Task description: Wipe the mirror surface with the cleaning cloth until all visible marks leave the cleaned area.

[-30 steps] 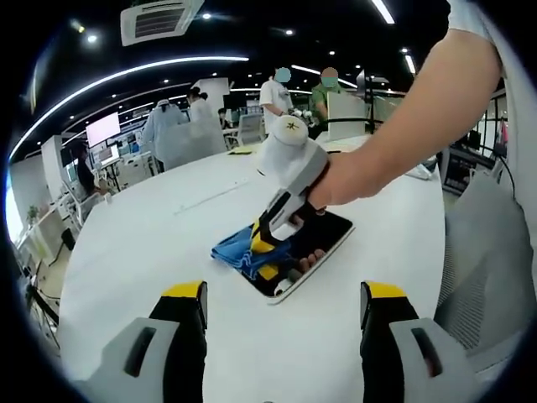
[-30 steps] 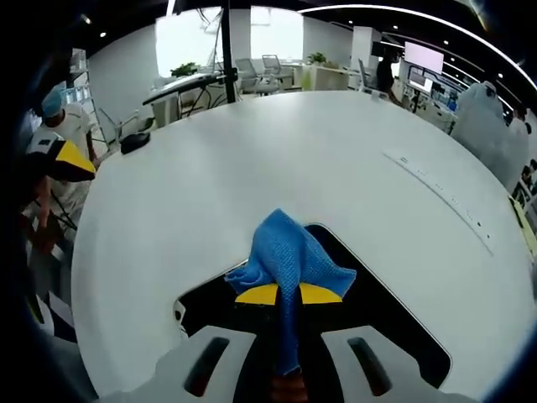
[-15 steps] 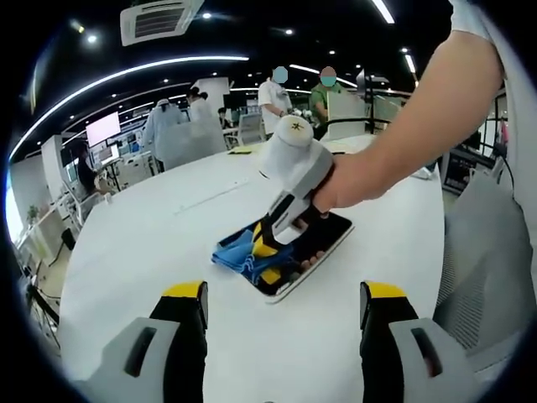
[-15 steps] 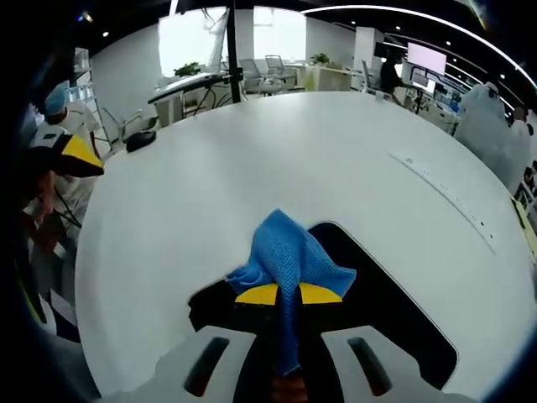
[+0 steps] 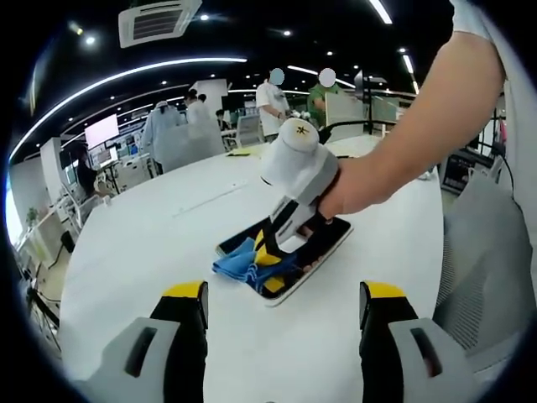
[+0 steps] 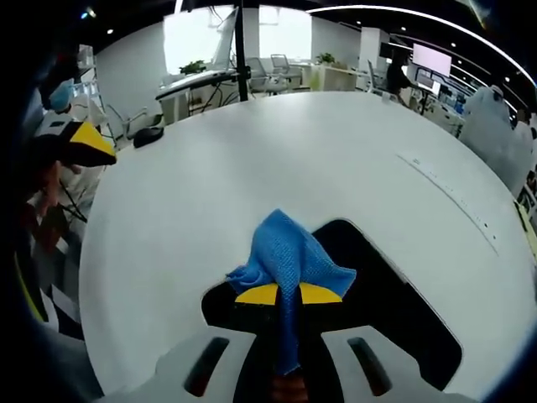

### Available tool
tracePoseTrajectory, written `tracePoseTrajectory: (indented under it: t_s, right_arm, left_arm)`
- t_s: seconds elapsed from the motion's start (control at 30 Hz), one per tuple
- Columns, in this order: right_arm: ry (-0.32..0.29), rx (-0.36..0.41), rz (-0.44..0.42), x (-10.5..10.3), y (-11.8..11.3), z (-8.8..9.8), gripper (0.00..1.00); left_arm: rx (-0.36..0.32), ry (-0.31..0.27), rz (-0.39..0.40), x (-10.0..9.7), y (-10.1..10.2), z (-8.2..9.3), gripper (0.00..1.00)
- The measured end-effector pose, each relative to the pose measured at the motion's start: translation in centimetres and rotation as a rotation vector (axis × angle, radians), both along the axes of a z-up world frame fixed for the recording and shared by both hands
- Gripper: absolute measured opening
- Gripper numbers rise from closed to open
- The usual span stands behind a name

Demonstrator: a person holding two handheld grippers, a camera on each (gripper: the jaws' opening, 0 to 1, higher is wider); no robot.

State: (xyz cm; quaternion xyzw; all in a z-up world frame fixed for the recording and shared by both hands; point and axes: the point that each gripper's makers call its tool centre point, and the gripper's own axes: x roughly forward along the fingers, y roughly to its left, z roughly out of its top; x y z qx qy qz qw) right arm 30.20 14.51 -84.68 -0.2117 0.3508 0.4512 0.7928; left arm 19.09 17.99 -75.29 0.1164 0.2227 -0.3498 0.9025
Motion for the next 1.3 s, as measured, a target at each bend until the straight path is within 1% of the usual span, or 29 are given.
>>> tracePoseTrajectory:
  t_s: [0.13,0.6,0.93,1.3]
  right_arm:
    - [-0.003,0.002,0.006,-0.3,0.1,0.0,0.02]
    - [0.005,0.023,0.001,-1.4,0.2,0.0,0.02]
    - [-0.009,0.035,0.004,-2.5,0.4,0.0,0.02]
    - [-0.006,0.035,0.025,-3.6,0.6,0.0,0.02]
  left_arm:
    - [-0.003,0.007,0.006,0.0,0.1,-0.1,0.72]
    - [0.0,0.004,0.002,-0.1,-0.3,-0.1,0.73]
    - [-0.002,0.009,0.01,-0.4,-0.2,0.0,0.73]
    - [-0.008,0.015,0.002,-0.6,-0.4,-0.1,0.73]
